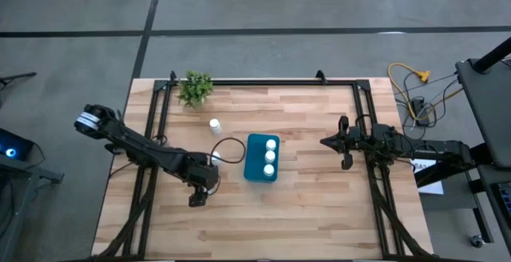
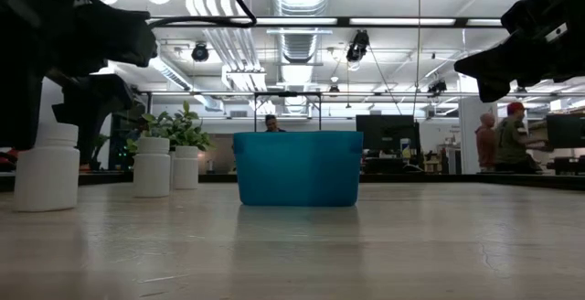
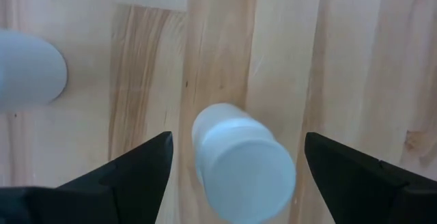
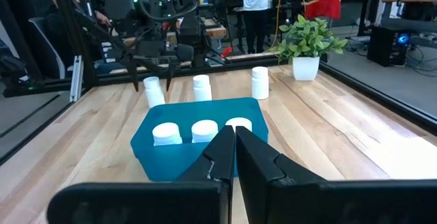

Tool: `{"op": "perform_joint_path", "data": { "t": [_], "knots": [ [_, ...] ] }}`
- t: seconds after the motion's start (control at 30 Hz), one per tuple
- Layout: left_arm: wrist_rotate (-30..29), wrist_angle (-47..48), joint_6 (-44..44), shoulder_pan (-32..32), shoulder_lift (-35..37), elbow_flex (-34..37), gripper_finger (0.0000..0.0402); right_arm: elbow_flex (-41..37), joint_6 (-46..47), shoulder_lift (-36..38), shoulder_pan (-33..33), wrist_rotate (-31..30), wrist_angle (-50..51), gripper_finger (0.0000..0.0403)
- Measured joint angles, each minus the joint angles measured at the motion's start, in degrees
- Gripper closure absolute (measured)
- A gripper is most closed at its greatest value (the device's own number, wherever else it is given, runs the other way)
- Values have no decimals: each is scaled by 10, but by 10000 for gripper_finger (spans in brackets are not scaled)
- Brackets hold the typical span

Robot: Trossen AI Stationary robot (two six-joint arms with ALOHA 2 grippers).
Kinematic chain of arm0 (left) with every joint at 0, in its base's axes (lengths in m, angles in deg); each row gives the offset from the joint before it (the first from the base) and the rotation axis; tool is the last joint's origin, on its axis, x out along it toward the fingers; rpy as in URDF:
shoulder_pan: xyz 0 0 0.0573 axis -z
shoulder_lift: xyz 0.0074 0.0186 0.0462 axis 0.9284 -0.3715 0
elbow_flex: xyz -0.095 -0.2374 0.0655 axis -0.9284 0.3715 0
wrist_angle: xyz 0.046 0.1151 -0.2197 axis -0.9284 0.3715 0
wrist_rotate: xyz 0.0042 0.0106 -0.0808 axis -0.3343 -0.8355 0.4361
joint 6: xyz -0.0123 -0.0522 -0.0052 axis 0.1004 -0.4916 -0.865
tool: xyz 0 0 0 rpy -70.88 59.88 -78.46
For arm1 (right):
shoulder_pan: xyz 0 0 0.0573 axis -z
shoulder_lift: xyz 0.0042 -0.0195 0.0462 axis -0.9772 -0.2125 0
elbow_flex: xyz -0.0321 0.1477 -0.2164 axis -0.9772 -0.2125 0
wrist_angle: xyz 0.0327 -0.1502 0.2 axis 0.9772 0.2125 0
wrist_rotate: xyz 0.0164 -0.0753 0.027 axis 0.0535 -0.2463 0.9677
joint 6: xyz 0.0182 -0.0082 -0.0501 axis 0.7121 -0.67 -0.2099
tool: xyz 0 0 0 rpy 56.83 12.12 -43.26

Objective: Pick and place pill bottles into a basket
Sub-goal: Put the white pill bottle into the blue container

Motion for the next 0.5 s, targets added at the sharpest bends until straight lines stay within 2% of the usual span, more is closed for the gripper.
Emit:
{"op": "perform_joint_path", "data": {
  "t": [0.23,0.37,0.5],
  "knots": [
    [1,0,0,0,-8,2,97,0,-4,0,0,0,1,394],
    [1,0,0,0,-8,2,130,0,-5,-1,0,0,1,394],
    [1,0,0,0,-8,2,180,0,-7,-1,0,0,2,394]
  ]
}}
